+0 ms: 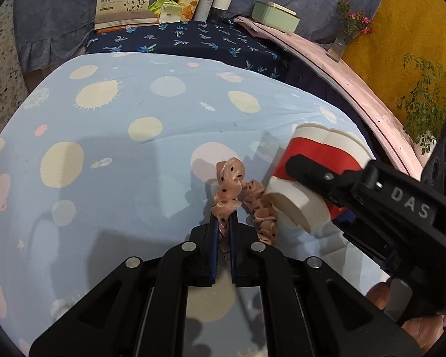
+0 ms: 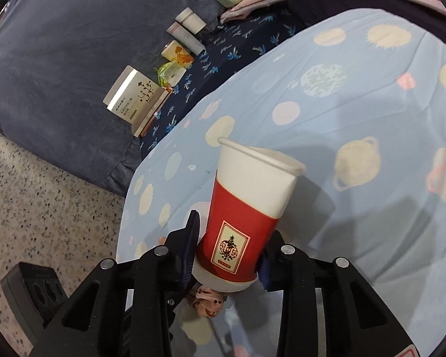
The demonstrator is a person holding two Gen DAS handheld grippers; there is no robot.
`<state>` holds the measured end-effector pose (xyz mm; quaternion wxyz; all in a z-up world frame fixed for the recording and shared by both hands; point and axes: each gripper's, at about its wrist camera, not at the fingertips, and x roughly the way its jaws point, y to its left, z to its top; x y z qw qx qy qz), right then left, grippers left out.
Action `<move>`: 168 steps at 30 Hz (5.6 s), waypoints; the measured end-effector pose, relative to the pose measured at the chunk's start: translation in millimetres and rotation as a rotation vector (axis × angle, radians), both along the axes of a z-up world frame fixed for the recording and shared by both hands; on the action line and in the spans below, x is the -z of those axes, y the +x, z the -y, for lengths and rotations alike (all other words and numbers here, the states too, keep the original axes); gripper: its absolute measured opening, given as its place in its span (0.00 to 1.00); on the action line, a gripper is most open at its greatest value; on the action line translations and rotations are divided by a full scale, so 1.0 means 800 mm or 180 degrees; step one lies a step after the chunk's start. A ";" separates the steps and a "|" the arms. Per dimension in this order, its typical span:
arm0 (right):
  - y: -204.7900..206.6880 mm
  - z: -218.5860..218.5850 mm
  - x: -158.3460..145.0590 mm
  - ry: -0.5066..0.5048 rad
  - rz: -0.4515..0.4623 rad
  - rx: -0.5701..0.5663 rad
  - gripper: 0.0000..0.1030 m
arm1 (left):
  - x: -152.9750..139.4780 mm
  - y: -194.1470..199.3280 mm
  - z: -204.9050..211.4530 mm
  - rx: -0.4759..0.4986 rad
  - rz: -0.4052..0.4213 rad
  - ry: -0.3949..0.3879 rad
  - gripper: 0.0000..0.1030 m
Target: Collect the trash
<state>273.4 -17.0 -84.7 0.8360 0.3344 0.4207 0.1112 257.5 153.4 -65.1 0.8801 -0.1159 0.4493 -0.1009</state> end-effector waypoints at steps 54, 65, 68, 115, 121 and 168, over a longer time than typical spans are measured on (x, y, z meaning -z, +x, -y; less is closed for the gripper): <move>-0.318 0.449 -0.075 -0.0387 0.0494 0.1881 0.32 | -0.097 -0.153 0.464 0.1736 0.0352 0.0071 0.07; -0.322 0.457 -0.073 -0.0441 0.0496 0.1894 0.32 | -0.089 -0.144 0.473 0.1618 0.0379 0.0094 0.40; -0.318 0.456 -0.073 -0.0450 0.0488 0.1874 0.32 | -0.087 -0.141 0.469 0.1584 0.0386 0.0138 0.40; -0.296 0.359 -0.118 -0.2057 0.0265 0.1301 0.84 | -0.094 -0.169 0.360 0.0838 0.0592 0.0806 0.87; -0.315 0.344 -0.117 -0.2134 0.0158 0.1238 0.94 | -0.100 -0.187 0.339 0.0708 0.0543 0.0748 0.88; -0.366 0.309 -0.119 -0.2509 -0.0006 0.1106 0.94 | -0.100 -0.224 0.323 0.0586 0.0437 0.0838 0.89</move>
